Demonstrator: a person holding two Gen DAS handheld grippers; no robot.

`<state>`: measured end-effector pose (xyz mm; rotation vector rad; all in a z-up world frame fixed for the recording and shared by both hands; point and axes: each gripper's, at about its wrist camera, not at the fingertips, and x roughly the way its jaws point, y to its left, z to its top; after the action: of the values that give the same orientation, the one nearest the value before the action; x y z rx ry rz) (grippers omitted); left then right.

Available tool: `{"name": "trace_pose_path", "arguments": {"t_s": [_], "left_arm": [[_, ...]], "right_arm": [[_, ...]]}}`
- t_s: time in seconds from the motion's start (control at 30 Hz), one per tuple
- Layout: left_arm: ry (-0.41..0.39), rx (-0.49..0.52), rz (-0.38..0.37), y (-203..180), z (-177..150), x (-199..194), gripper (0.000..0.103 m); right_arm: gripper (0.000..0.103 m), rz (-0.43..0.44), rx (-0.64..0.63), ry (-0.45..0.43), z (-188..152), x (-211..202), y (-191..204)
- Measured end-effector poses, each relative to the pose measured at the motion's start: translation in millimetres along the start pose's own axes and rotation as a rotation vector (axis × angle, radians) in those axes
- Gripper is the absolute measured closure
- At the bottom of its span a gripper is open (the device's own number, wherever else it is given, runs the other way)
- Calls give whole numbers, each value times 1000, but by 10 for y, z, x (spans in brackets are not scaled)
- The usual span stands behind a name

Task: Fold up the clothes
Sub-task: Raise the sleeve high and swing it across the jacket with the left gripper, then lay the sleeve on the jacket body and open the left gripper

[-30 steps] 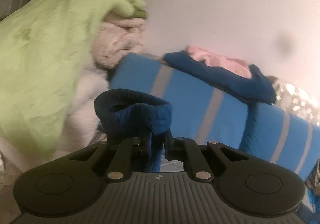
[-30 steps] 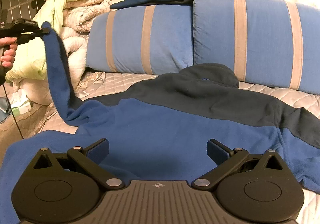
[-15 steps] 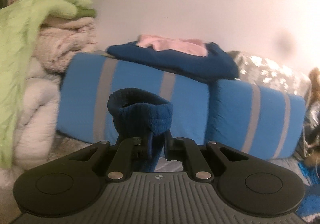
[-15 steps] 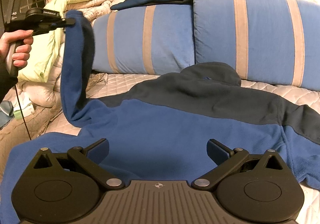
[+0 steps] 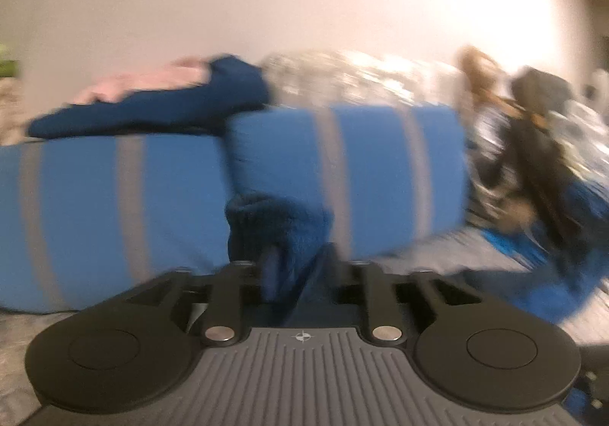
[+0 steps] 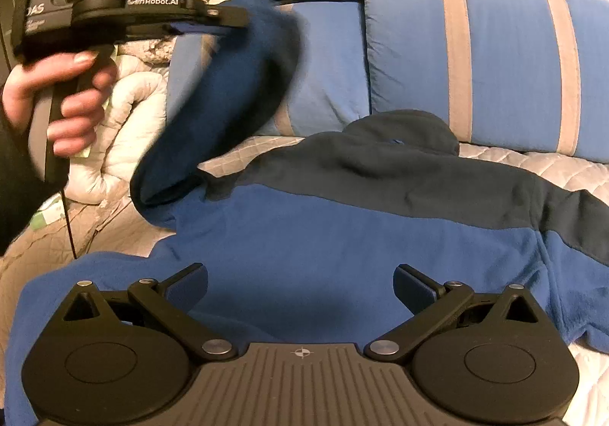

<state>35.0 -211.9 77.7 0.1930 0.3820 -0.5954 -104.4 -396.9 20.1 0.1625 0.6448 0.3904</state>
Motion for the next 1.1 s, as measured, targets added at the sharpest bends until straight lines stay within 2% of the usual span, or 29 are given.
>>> {"name": "trace_pose_path", "arguments": {"t_s": [0.03,0.07,0.17,0.3,0.5,0.63,0.77,0.9,1.1], "left_arm": [[1,10,-19,-53,-29,5,31],[-3,21,-29,-92,-62,-7,25],[14,45,-15,-127,-166,-78,24],[70,23,25,64,-336,-224,24],[170,35,106,542,-760,-512,24],[219,-19,162,931,-1057,-675,24],[256,-74,231,1229,-1315,-799,24],[291,-119,264,1410,-1515,-867,24],[332,-126,272,1488,-1767,-876,24]], "right_arm": [[0,-1,4,2,2,2,-6],[0,-1,7,4,4,4,-11],[0,1,14,11,10,13,-24],[0,-4,12,20,15,25,-17],[0,-3,16,46,44,72,-26],[0,17,27,96,90,132,-49],[1,-3,3,125,227,214,-10],[2,-16,-29,162,480,440,-6],[18,-15,86,290,719,1099,-287]]}}
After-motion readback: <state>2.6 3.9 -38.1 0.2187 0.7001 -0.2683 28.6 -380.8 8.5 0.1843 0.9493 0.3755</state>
